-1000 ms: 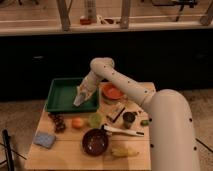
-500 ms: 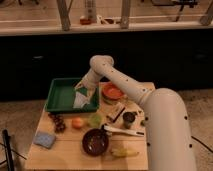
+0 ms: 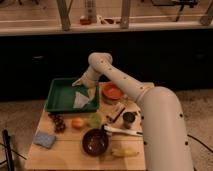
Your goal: Place towel in tray
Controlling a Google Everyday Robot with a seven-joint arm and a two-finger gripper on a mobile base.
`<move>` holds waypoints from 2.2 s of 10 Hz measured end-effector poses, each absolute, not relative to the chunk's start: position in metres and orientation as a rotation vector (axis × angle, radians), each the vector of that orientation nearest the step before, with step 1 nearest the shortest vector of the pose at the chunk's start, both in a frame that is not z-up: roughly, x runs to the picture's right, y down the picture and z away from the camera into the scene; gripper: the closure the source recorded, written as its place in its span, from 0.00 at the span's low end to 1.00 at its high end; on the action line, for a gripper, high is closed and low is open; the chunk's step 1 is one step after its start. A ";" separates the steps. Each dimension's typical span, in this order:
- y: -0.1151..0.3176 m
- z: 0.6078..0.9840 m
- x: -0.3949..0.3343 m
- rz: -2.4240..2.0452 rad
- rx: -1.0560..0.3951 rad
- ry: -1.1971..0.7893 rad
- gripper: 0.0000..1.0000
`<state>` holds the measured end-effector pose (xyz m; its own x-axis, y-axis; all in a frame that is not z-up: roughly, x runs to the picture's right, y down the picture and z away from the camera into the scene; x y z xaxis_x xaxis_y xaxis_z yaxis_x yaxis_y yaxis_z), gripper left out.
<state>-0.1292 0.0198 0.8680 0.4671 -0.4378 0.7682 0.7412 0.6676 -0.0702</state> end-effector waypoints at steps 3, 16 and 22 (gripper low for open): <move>0.017 0.866 -0.125 -0.744 -0.416 -0.787 0.20; 0.007 0.868 -0.121 -0.734 -0.409 -0.805 0.20; 0.008 0.869 -0.121 -0.733 -0.410 -0.806 0.20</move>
<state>-0.1208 0.0083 0.8692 0.4711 -0.4305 0.7699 0.7255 0.6855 -0.0606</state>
